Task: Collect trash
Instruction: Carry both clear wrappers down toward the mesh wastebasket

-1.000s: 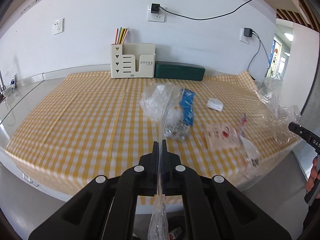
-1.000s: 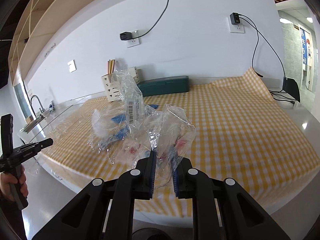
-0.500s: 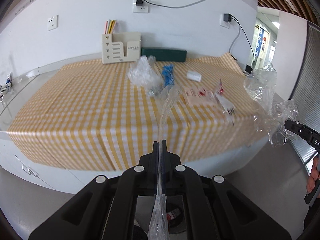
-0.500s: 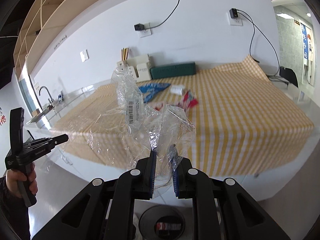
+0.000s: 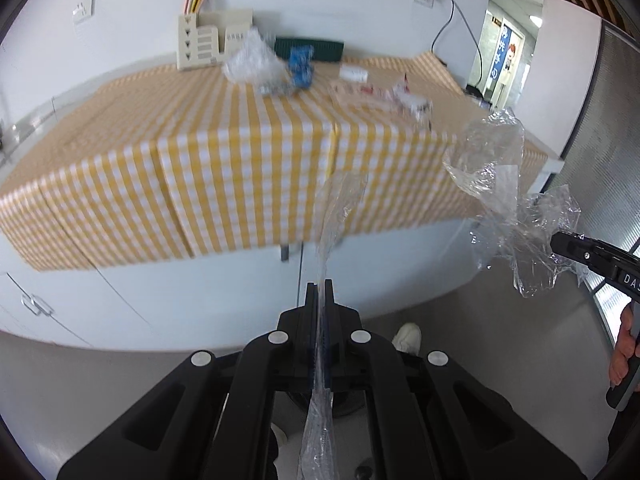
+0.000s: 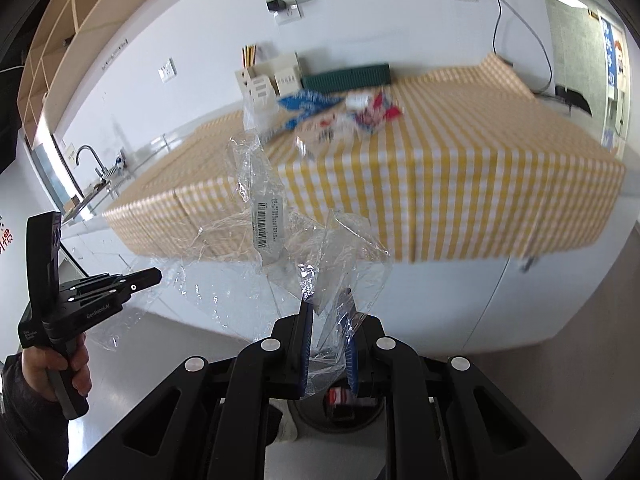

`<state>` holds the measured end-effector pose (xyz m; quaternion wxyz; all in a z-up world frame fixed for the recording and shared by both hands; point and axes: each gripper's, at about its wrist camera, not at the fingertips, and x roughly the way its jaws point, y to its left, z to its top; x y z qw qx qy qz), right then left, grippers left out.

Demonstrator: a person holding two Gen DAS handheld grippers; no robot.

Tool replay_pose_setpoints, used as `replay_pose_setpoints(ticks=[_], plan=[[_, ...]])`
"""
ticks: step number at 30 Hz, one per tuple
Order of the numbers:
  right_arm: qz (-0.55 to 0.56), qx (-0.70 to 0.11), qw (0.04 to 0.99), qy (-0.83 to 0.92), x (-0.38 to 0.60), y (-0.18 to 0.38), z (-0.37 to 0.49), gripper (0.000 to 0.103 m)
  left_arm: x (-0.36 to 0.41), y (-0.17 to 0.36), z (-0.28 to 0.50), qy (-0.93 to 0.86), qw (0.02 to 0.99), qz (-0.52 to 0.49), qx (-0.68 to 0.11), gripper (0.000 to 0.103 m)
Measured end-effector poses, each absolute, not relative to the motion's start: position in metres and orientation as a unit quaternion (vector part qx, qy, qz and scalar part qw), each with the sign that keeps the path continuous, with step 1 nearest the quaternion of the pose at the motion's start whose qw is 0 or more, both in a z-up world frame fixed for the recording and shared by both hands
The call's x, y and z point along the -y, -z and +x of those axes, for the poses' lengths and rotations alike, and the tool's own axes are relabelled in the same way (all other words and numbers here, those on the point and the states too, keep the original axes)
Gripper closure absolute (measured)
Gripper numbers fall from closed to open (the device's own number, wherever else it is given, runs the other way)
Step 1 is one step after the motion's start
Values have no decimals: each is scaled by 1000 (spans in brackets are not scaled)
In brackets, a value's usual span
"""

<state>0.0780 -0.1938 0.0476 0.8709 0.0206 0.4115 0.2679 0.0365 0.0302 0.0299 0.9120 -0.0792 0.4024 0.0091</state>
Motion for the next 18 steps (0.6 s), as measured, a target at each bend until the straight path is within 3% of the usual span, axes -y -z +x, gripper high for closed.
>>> replay_pose_setpoints(ticks=[18], plan=[[18, -545, 810, -218, 187, 109, 118, 85, -21, 134, 79, 7, 852, -117, -511, 100]])
